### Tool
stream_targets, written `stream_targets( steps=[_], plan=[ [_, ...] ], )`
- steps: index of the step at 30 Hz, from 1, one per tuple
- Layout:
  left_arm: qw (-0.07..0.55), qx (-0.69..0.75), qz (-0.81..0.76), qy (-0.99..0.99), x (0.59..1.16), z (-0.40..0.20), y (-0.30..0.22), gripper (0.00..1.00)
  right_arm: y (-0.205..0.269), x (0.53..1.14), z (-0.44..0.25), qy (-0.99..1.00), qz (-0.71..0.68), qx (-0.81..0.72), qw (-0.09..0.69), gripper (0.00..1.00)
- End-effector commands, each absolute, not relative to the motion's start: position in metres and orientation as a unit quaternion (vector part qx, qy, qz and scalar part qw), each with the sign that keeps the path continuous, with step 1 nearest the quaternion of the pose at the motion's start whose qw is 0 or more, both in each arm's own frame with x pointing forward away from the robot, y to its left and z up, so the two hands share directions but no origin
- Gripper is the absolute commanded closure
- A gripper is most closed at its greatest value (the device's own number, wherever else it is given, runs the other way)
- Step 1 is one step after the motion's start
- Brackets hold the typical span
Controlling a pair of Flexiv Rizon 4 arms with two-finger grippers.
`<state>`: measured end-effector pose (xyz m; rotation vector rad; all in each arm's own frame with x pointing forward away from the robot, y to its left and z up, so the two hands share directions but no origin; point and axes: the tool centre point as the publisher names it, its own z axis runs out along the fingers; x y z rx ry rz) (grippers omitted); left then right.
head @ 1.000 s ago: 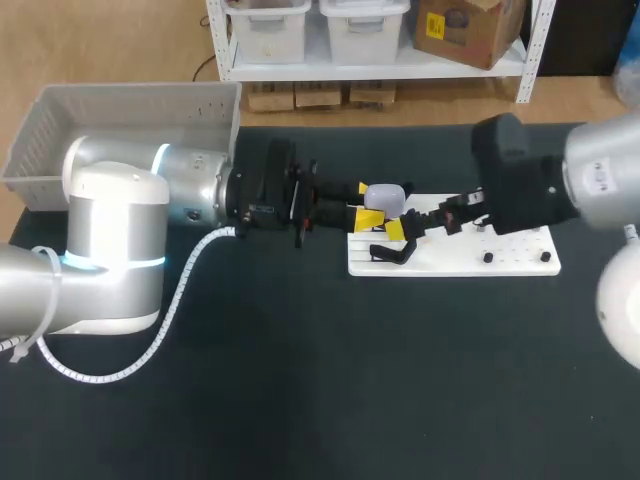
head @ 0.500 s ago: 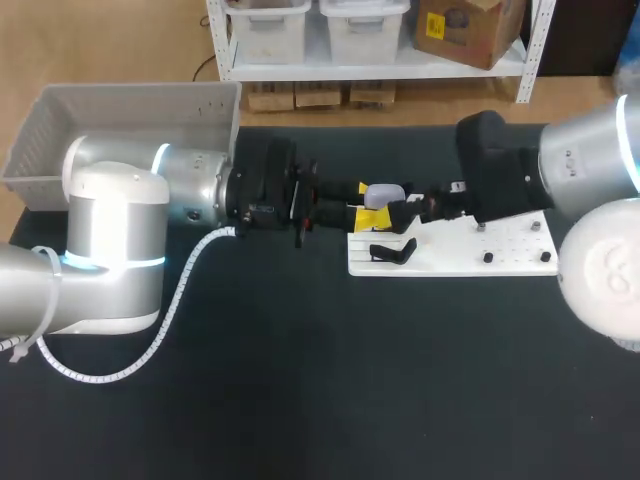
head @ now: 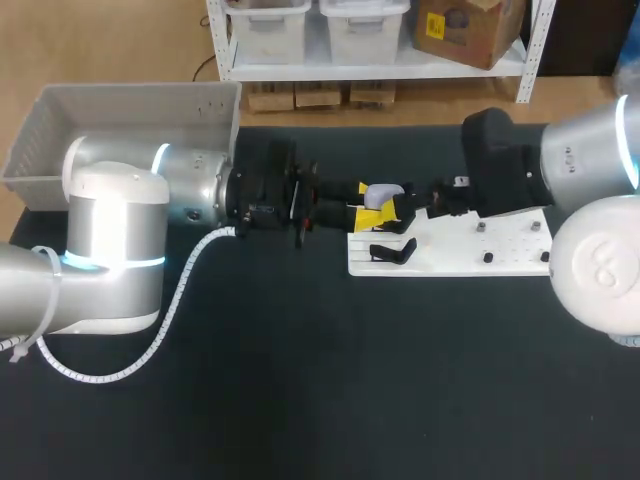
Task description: Pick up each earbud case from the left stands, insert the matching earbuds, close the lid, and place the case in the box.
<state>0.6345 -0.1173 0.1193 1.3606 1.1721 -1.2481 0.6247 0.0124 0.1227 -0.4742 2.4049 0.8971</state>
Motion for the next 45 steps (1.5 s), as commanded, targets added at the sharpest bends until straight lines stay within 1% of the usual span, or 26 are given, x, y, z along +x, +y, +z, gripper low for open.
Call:
stream_targets(
  steps=[1, 14, 24, 27, 32, 38, 45],
  plan=[
    [0.462, 0.552, -0.507, 0.475, 0.634, 0.118, -0.117, 1.00, 0.015, 0.626, 0.122, 0.894, 0.319, -0.172, 0.264, 0.00],
    [0.462, 0.552, -0.507, 0.475, 0.634, 0.118, -0.117, 1.00, 0.008, 0.636, 0.132, 0.894, 0.308, -0.161, 0.282, 0.00],
    [0.462, 0.552, -0.507, 0.475, 0.634, 0.118, -0.117, 1.00, -0.005, 0.650, 0.157, 0.887, 0.288, -0.165, 0.320, 0.00],
    [0.462, 0.552, -0.507, 0.475, 0.634, 0.118, -0.117, 1.00, -0.012, 0.654, 0.166, 0.885, 0.253, -0.183, 0.346, 0.00],
    [0.461, 0.556, -0.506, 0.471, 0.627, 0.114, -0.125, 1.00, -0.029, 0.663, 0.173, 0.889, 0.124, -0.232, 0.375, 0.00],
    [0.464, 0.555, -0.506, 0.471, 0.621, 0.111, -0.131, 1.00, -0.057, 0.678, 0.176, 0.893, 0.069, -0.239, 0.376, 0.00],
    [0.470, 0.553, -0.497, 0.475, 0.619, 0.109, -0.136, 1.00, -0.095, 0.692, 0.166, 0.899, 0.003, -0.265, 0.350, 0.00]
  ],
)
